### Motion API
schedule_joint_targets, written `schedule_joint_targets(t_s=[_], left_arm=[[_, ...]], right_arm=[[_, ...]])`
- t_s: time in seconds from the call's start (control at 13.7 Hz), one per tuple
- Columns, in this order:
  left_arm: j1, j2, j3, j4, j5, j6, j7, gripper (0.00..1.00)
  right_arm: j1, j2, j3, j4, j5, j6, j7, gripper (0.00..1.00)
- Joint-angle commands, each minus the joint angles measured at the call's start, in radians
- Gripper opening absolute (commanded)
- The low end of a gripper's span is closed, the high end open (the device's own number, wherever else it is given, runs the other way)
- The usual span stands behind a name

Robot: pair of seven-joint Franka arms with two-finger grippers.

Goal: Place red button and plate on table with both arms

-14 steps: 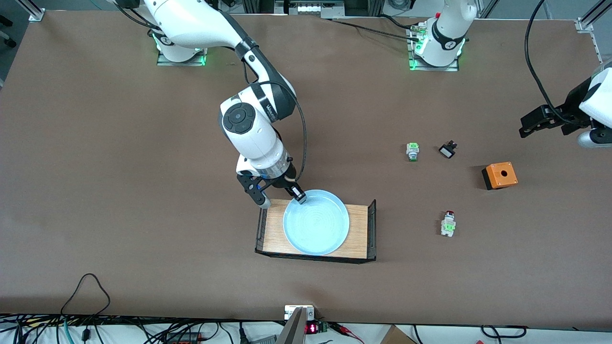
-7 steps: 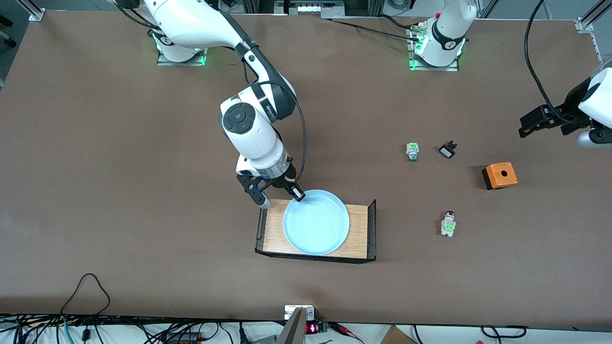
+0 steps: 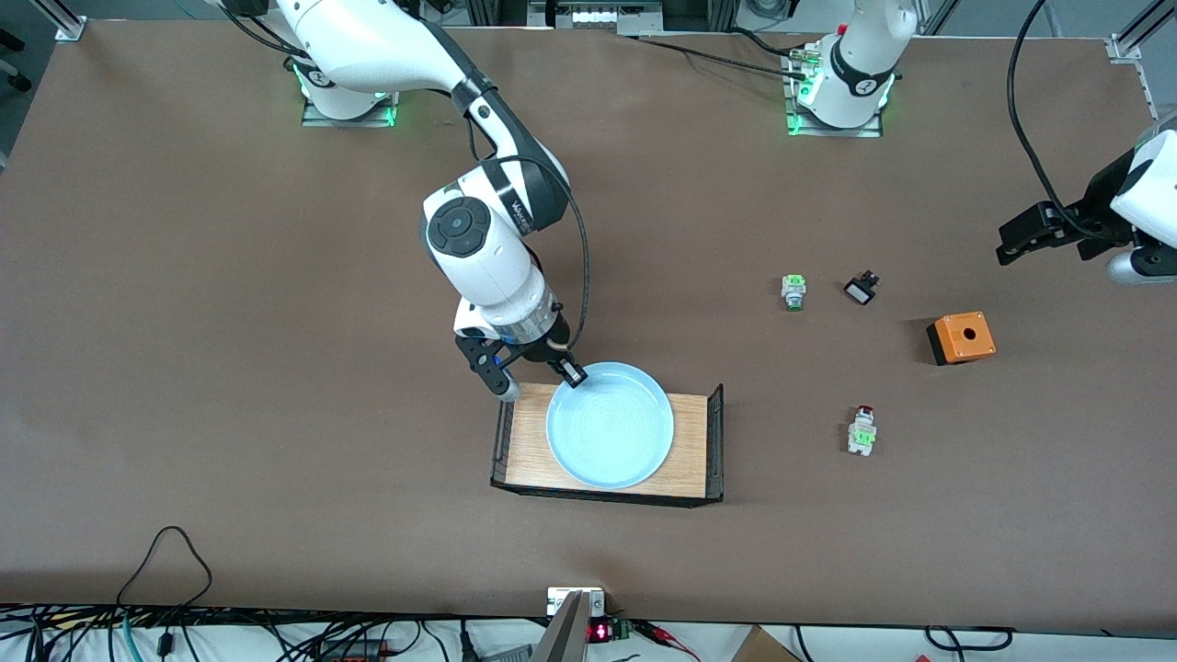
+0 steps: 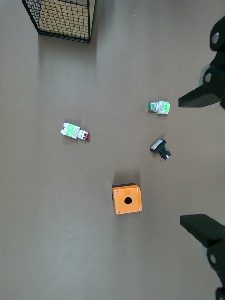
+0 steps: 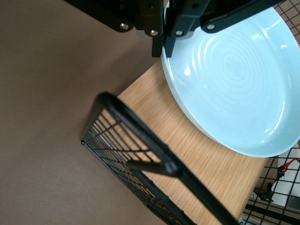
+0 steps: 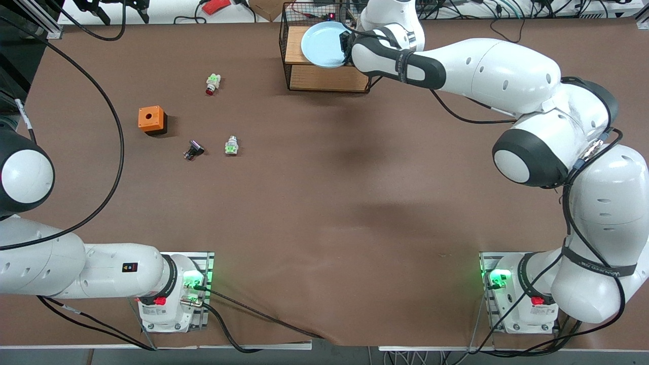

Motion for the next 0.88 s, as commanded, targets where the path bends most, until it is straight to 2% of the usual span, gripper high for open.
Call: schedule_joint_targets(t_s=[0.0, 0.22, 0.44, 0.8], left_arm=[[-0.005, -0.014, 0.002, -0.016, -0.002, -0.005, -0.006, 1.00], [-0.005, -0.014, 0.002, -0.011, -0.002, -0.008, -0.005, 1.00], [-0.005, -0.016, 0.000, -0.010, -0.002, -0.020, -0.006, 1.00], [0.001, -0.016, 0.008, -0.010, -0.003, -0.023, -0.003, 1.00]], right_arm=[[0.007, 0.002, 0.003, 0.019, 0.017, 0.037, -0.001, 0.00], [0.010, -0.020, 0.006, 0.019, 0.020, 0.032, 0.002, 0.00], [0.009, -0.072, 0.006, 0.016, 0.061, 0.008, 0.003, 0.00], [-0.032, -0.194, 0.005, 0.014, 0.064, -0.196, -0.012, 0.00]])
